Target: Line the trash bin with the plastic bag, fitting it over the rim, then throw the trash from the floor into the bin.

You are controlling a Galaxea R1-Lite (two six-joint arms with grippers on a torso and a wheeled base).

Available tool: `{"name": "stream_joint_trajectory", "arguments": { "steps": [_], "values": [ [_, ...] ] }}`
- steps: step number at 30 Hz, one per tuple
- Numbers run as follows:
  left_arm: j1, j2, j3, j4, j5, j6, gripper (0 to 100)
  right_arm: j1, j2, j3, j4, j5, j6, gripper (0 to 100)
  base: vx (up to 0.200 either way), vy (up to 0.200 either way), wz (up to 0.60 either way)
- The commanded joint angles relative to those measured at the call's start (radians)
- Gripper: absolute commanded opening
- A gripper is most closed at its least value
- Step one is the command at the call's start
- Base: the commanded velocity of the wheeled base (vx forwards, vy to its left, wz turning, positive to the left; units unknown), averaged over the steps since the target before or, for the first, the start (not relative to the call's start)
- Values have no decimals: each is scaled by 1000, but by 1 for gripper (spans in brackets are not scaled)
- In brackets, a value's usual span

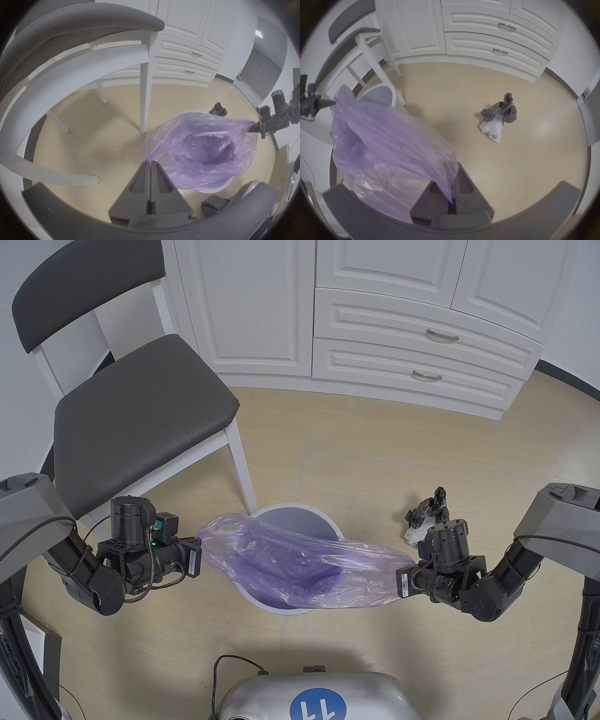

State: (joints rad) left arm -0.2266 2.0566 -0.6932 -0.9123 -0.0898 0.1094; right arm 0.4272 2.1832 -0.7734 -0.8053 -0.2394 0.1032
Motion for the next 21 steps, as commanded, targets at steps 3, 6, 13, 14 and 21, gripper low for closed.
{"name": "stream_joint_trajectory", "arguments": {
  "steps": [3,6,13,14,21],
  "values": [
    [18,-9,24,0,-28,16,0,-7,-26,62,0,2,-48,0,0,0,0],
    [26,-21,41,0,-47,23,0,-4,-37,98,-3,3,-85,0,0,0,0],
    [90,-61,103,4,-186,151,0,15,-97,200,-32,54,-184,0,0,0,0],
    [95,-67,109,7,-199,164,0,19,-105,210,-32,60,-192,0,0,0,0],
    [96,-85,135,13,-214,190,0,65,-155,266,-31,64,-211,0,0,0,0]
  ]
}}
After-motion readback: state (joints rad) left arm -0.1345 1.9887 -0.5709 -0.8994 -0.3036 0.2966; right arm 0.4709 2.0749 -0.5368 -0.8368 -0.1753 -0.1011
